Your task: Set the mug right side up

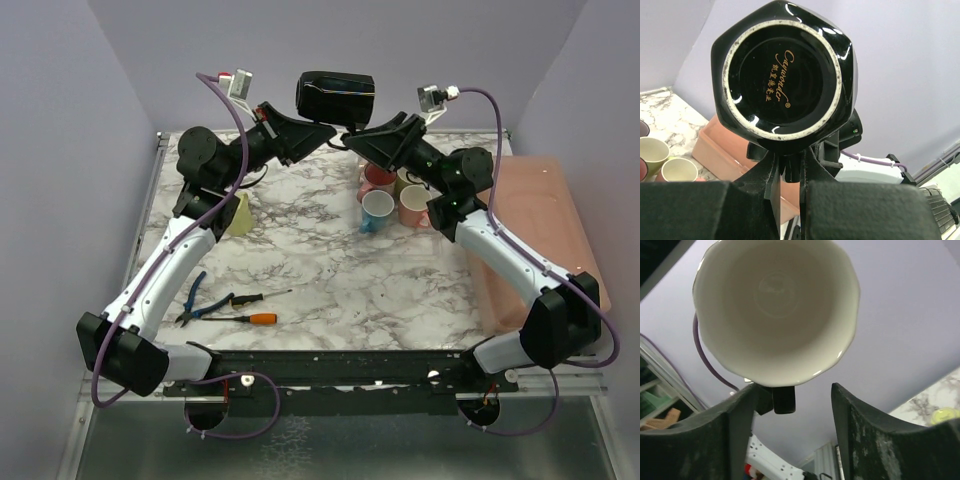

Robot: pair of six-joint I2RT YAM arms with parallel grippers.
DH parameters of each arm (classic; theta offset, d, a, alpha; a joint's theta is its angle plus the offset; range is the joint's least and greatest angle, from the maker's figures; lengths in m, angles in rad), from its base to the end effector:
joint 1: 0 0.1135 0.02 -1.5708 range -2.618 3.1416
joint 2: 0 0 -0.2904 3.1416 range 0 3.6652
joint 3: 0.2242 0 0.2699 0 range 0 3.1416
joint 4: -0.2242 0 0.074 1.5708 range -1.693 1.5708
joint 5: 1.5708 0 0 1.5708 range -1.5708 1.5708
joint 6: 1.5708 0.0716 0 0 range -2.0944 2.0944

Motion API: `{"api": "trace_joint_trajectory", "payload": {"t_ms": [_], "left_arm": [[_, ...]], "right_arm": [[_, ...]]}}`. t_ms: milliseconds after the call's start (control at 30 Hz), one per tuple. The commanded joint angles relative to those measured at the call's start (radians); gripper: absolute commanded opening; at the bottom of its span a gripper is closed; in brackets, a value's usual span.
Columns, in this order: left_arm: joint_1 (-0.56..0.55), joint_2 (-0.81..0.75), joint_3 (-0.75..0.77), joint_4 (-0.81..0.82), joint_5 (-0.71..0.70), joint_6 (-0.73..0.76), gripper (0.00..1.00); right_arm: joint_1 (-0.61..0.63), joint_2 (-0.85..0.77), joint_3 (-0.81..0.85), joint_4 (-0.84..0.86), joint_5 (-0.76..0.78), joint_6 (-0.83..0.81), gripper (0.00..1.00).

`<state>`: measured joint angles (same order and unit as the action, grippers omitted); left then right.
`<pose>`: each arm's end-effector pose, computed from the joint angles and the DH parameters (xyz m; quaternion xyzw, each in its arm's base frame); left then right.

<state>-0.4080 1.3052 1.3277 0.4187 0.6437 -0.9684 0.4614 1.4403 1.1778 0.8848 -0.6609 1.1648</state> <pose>0.2805 -0.1681 0.5157 0.1164 0.5618 -0.6397 0.5114 0.3010 0.1987 0.4672 -0.1222 0.5050 0.7131 0.4707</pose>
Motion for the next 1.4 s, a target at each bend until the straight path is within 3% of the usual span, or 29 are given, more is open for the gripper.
{"api": "trace_joint_trajectory", "payload": {"t_ms": [0,200,533,633,733,767,833,1000,1067,1233,1367], "left_arm": [[-0.014,-0.010,0.039,0.134,0.013,0.006,0.00],[-0.024,-0.002,0.030,0.164,0.032,0.019,0.00],[-0.031,0.009,0.012,0.177,0.027,0.031,0.00],[-0.031,0.010,0.004,0.177,0.024,0.037,0.00],[-0.031,0.012,0.001,0.168,0.022,0.034,0.00],[-0.031,0.014,0.004,0.152,0.019,0.037,0.03],[-0.031,0.014,0.009,0.127,0.016,0.047,0.13],[-0.031,-0.008,0.014,0.023,-0.036,0.117,0.57],[-0.031,-0.013,0.026,-0.054,-0.071,0.152,0.70],[-0.031,-0.011,0.039,-0.175,-0.113,0.218,0.83],[-0.031,-0.010,0.043,-0.228,-0.120,0.262,0.87]], "right_arm": [[0.002,0.016,0.033,0.033,0.055,0.033,0.59],[0.002,0.029,0.046,0.028,0.087,0.063,0.47],[0.003,0.102,0.110,0.110,0.014,0.183,0.41],[0.002,0.111,0.119,0.122,0.004,0.200,0.28],[0.002,0.116,0.127,0.120,0.001,0.200,0.07],[0.002,0.117,0.129,0.122,-0.002,0.197,0.01],[0.002,0.111,0.122,0.110,0.004,0.179,0.01],[0.002,0.046,0.098,-0.030,0.057,0.011,0.01],[0.002,-0.001,0.093,-0.101,0.086,-0.061,0.01],[0.002,-0.104,0.098,-0.331,0.208,-0.261,0.01],[0.001,-0.171,0.093,-0.520,0.311,-0.394,0.01]]}}
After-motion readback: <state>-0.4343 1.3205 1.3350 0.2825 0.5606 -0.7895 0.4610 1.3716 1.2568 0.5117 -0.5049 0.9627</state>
